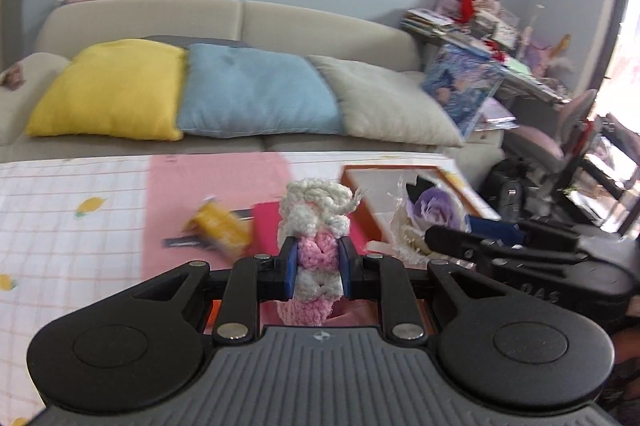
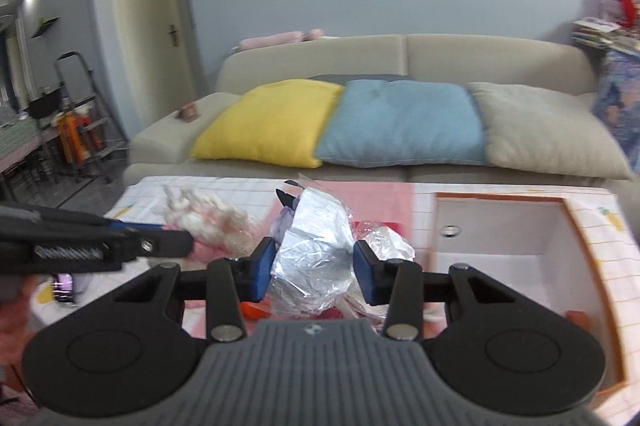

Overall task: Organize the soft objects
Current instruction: 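Carry both items over the orange box and open both grippers inside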

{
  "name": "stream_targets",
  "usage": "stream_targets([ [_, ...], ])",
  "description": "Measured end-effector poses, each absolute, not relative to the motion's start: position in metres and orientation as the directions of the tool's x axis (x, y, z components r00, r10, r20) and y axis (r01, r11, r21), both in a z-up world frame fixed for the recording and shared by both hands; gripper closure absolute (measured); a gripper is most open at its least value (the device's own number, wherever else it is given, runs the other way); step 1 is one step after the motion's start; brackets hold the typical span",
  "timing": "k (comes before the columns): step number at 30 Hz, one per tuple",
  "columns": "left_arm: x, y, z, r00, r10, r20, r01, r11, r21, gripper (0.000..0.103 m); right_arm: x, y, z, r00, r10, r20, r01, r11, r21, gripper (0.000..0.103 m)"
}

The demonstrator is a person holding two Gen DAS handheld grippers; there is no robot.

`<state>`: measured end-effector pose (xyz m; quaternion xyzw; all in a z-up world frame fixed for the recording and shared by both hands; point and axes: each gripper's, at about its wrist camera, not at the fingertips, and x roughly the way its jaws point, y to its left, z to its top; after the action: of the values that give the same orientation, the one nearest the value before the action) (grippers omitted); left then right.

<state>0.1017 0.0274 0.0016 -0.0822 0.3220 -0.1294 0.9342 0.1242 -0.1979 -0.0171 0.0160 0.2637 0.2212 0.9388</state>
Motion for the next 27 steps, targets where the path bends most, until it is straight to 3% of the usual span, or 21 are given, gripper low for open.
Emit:
stream_targets([
  [6, 0.155, -0.023, 0.012, 0.691, -0.458, -0.559, 0.314, 0.887, -0.338, 0.08, 0.155, -0.27, -0.025, 0.798, 0.292, -0.527, -0.21, 0.955, 0.211, 0.061],
  [12, 0.212, -0.073, -0.003, 0.616, -0.53, -0.582, 0.352, 0.847, -0.399, 0.08, 0.197, -0.321, -0.045, 0.788, 0.257, -0.559, -0.06, 0.936, 0.346, 0.061],
  [21, 0.262, -0.125, -0.054, 0.483, -0.453, -0.749, 0.366, 0.882, -0.298, 0.08, 0.262, -0.34, -0.09, 0.707, 0.258, -0.658, 0.006, 0.929, 0.371, 0.06],
  [27, 0.279, -0.137, -0.084, 0.426, -0.398, -0.812, 0.365, 0.897, -0.249, 0.08, 0.281, -0.342, -0.109, 0.673, 0.251, -0.696, 0.034, 0.93, 0.367, 0.06],
])
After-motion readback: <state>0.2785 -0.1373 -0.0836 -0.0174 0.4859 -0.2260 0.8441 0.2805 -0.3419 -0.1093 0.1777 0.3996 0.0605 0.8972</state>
